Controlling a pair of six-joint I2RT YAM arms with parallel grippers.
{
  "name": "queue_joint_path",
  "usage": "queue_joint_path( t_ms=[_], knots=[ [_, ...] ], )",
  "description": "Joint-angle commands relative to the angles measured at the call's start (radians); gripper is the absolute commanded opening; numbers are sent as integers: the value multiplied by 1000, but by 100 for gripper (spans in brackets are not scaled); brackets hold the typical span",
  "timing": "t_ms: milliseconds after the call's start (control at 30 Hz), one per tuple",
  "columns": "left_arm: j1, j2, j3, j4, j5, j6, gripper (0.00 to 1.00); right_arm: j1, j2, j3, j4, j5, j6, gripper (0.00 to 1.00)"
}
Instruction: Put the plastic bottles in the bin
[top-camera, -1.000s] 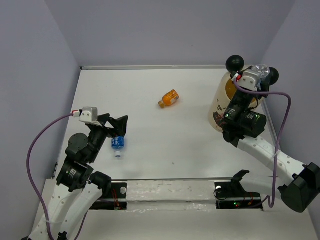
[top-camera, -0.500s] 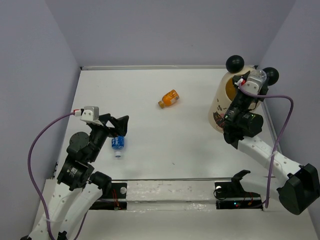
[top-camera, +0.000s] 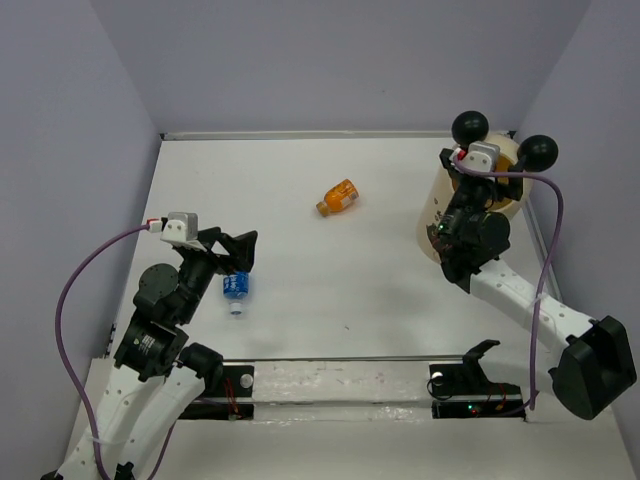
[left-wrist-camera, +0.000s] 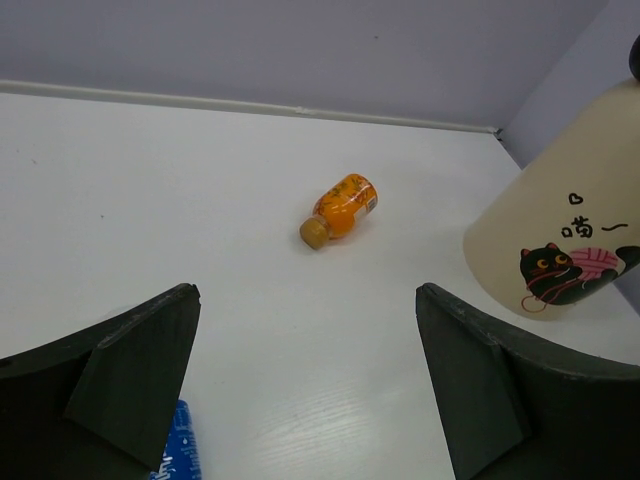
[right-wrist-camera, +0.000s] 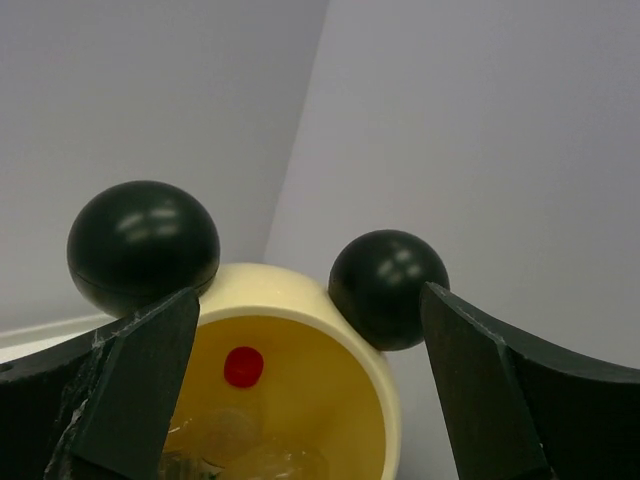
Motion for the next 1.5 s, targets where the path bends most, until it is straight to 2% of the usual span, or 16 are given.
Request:
queue_joint_path(
  t_ms=[0, 133, 167, 200, 233, 267, 400, 433, 500, 600, 733, 933, 1100, 1467],
  knots=[
    [-6, 8, 44, 32, -2, 9, 99, -12, -27, 85, -115, 10, 89, 96],
    [-4, 8, 43, 31, -2, 8, 99, -12, -82, 201, -386, -17, 260, 91],
    [-6, 8, 43, 31, -2, 8, 99, -12, -96, 231, -480, -30, 386, 90],
    [-6, 8, 44, 32, -2, 8, 99, -12, -122, 261, -686, -81, 471, 88],
    [-4, 8, 43, 32, -4, 9, 99, -12, -132, 294, -785, -121, 549, 86],
    [-4, 10, 43, 32, -8, 8, 99, -12, -138, 362, -977, -173, 697, 84],
    [4, 13, 44, 32, -13, 8, 99, -12, -104, 485, -1282, -519, 1016, 85],
    [7, 15, 44, 32, -17, 6, 99, 0, -89, 493, -1304, -568, 1063, 86],
    [11, 24, 43, 29, -43, 2, 99, 38, -37, 487, -1312, -696, 1173, 88],
    [20, 54, 47, 6, -109, -18, 99, 127, 61, 472, -1250, -772, 1272, 89],
    [39, 82, 55, -12, -165, -41, 99, 242, 253, 470, -1133, -813, 1413, 90],
    [97, 65, 57, -14, -211, -57, 99, 376, 609, 633, -1053, -769, 1608, 93],
    [103, 47, 58, -23, -258, -68, 99, 401, 805, 771, -1039, -823, 1756, 95],
    [63, 12, 55, -15, -223, -63, 99, 401, 1144, 1031, -1087, -1094, 1845, 97]
  ],
)
